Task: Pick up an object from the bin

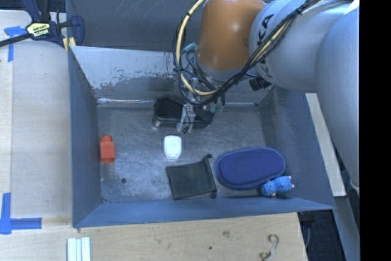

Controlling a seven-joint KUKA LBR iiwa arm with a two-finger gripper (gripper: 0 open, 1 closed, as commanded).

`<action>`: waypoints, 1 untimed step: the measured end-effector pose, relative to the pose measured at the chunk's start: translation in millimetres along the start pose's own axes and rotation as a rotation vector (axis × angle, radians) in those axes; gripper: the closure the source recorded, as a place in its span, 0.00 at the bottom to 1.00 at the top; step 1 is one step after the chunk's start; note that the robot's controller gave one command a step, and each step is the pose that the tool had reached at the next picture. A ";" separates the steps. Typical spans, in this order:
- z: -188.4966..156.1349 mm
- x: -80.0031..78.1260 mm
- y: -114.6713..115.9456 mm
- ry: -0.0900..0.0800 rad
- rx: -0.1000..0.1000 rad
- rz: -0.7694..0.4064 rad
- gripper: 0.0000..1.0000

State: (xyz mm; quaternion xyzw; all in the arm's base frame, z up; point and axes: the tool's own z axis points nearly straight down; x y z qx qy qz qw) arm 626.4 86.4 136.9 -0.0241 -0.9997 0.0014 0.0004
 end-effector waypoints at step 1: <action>63.1 -2.4 -13.3 0.000 -0.004 0.090 0.00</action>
Offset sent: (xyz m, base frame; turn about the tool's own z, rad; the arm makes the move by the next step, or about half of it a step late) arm 0.0016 -0.0133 -0.0618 0.0912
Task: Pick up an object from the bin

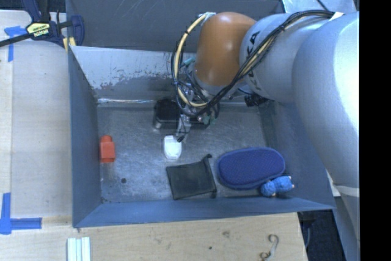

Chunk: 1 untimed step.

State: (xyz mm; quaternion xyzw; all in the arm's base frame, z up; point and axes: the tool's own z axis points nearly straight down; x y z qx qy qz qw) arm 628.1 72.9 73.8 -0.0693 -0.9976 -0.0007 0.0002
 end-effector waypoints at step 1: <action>-7.4 -2.4 0.9 -0.002 -0.001 -0.001 1.00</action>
Offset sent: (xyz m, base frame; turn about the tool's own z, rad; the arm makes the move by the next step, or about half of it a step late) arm 0.0000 0.0000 0.0000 0.0000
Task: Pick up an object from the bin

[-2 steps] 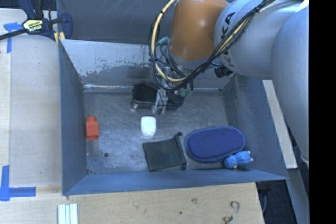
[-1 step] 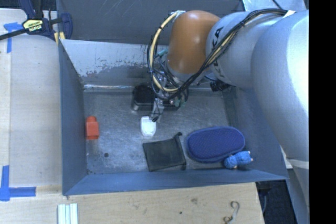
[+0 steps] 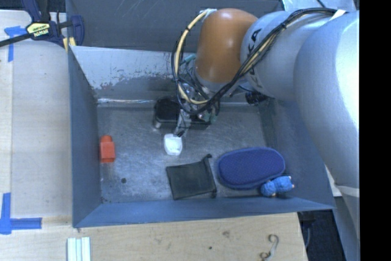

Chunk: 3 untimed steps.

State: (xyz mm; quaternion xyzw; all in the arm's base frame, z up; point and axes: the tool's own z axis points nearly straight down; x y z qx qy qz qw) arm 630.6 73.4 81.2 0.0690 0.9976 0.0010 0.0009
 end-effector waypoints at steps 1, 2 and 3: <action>0.5 23.2 49.9 -0.026 0.000 -0.053 1.00; -30.5 22.9 45.2 0.001 0.003 -0.042 1.00; -75.1 34.2 52.1 0.002 0.002 -0.028 1.00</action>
Offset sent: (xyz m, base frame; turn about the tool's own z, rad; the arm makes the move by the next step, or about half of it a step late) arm -0.0250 0.0539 -0.0112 -0.0507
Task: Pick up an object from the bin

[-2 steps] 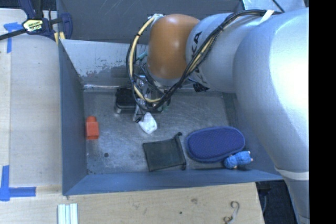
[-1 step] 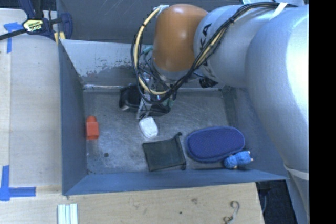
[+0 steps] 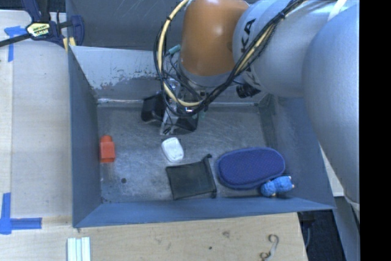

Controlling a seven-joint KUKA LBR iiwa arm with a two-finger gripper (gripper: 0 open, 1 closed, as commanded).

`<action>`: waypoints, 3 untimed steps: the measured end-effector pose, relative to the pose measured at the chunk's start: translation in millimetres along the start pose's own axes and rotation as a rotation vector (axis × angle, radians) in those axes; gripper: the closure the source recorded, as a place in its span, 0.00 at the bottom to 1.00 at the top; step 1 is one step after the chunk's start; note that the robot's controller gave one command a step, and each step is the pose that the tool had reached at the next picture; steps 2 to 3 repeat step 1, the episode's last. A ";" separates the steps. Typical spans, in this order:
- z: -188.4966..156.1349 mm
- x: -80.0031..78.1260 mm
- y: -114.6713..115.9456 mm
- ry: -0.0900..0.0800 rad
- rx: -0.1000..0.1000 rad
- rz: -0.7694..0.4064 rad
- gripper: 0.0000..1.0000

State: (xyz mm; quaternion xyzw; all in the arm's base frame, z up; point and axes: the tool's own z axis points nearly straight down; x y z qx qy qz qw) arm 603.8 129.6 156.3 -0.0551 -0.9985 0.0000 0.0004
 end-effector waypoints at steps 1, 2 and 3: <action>-67.6 -4.1 -3.3 -0.003 0.000 0.026 1.00; -67.6 -4.1 -3.3 -0.003 0.000 0.026 1.00; -67.6 -4.1 -3.3 -0.003 0.000 0.026 1.00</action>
Offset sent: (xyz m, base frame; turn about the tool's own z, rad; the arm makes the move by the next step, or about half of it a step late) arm 0.0032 -0.0029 0.0663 0.0282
